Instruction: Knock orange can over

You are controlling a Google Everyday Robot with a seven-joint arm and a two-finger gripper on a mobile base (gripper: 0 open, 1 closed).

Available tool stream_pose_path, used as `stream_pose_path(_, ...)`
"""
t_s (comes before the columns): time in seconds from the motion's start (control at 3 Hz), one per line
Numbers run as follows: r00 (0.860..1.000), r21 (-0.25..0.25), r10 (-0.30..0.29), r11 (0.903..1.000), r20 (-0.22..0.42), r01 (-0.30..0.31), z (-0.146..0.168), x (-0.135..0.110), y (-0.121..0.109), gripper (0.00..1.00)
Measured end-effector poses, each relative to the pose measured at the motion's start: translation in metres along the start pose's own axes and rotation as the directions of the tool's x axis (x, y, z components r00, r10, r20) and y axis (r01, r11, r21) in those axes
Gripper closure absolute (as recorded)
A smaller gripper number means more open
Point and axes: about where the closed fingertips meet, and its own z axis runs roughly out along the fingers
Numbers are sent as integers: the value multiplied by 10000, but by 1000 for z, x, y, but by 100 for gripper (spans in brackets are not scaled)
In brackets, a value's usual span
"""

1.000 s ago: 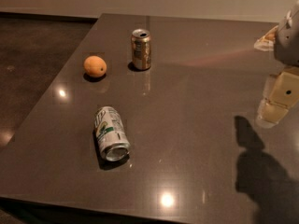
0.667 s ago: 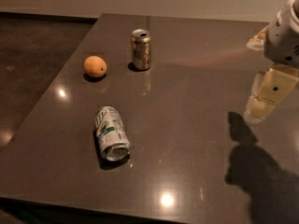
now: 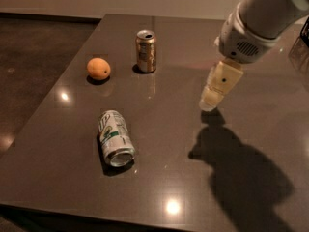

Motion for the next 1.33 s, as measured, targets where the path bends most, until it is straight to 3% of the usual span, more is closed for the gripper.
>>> stream_pose_path(0.67,9882,481,967,9935,1191,-1030,56,-73,-50,0)
stream_pose_path(1.0,9651,676,1817,9780,1885,-1974,88,-99,-82,0)
stream_pose_path(1.33,9326,939,2542,9537,2562,-2858,116,-117,-115,0)
